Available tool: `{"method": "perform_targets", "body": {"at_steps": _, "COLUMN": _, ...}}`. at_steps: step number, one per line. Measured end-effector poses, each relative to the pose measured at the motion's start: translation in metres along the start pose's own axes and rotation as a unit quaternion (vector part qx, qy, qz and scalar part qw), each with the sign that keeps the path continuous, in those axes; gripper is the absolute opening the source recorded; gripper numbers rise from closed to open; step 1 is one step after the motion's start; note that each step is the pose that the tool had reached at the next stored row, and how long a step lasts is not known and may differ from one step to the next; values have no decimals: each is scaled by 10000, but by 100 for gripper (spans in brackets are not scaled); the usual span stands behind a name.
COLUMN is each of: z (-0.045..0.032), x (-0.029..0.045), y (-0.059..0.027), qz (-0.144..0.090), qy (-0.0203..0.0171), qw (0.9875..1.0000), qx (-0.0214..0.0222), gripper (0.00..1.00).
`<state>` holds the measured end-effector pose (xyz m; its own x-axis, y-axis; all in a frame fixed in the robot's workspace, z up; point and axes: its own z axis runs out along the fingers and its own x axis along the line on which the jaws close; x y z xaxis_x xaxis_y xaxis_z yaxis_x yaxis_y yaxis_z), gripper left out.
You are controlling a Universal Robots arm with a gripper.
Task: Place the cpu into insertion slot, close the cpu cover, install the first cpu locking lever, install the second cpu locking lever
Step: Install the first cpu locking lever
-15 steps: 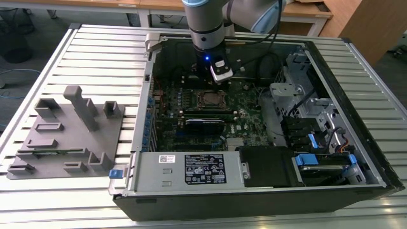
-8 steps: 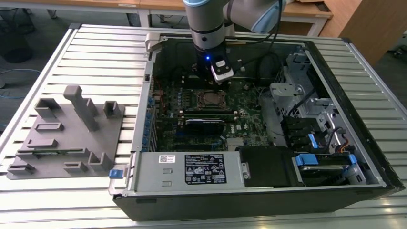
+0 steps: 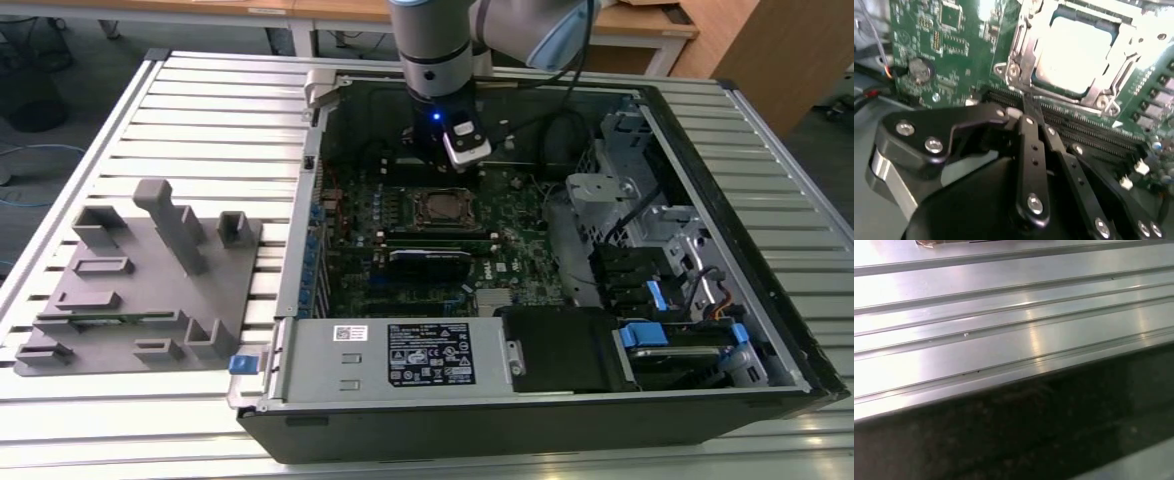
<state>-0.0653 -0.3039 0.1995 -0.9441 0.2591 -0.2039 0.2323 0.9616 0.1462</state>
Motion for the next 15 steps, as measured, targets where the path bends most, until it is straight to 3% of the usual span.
{"method": "perform_targets", "body": {"at_steps": 15, "z": -108, "x": -23, "y": 16, "qz": 1, "qy": 5, "qw": 10000, "qx": 3, "gripper": 11}}
